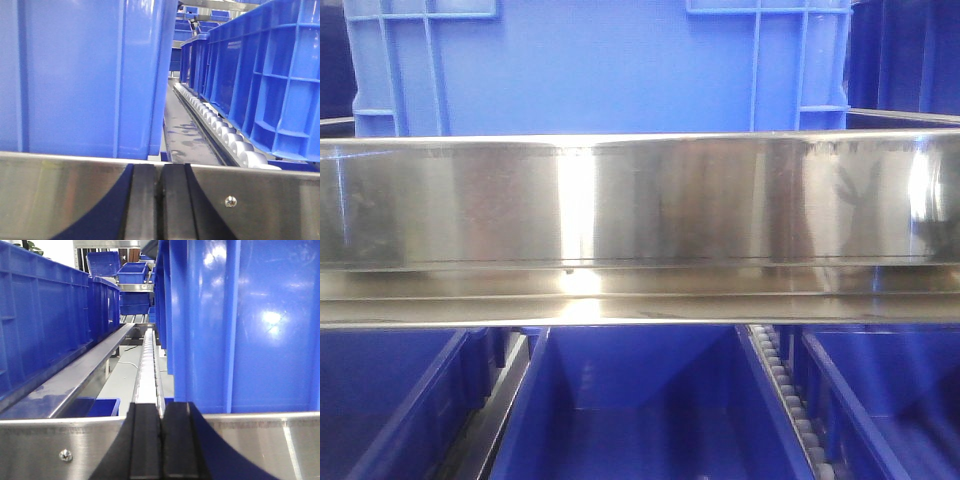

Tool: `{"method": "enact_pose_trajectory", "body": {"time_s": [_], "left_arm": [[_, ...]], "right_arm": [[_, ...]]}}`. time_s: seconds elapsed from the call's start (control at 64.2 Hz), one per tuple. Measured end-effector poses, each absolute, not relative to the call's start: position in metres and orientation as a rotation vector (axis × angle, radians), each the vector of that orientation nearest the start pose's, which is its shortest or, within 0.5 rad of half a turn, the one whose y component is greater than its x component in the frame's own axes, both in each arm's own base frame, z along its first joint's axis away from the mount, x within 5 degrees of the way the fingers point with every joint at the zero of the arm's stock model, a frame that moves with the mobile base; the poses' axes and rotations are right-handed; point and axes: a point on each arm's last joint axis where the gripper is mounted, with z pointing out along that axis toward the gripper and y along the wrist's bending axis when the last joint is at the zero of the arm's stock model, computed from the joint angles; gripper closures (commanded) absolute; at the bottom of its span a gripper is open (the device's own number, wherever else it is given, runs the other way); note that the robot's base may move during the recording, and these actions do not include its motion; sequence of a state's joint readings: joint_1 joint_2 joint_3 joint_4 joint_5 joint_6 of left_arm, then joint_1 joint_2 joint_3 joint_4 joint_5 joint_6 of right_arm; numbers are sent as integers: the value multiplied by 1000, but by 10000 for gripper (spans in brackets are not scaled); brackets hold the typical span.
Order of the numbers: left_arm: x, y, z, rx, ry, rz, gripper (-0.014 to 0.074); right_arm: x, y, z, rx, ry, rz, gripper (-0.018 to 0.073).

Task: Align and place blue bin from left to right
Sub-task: 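Hold the large blue bin's side rims with both grippers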

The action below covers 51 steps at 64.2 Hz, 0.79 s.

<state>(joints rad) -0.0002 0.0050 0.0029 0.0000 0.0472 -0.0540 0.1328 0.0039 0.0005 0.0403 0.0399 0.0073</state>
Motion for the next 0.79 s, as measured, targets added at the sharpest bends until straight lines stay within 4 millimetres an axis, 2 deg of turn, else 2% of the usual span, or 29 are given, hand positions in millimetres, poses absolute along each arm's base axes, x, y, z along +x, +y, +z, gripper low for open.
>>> {"method": "enact_pose_trajectory", "body": {"time_s": [0.794], "left_arm": [[57,0,213,-40,1475,-44,707]], "right_arm": [[56,8,209,-66,1528,145,721]]}}
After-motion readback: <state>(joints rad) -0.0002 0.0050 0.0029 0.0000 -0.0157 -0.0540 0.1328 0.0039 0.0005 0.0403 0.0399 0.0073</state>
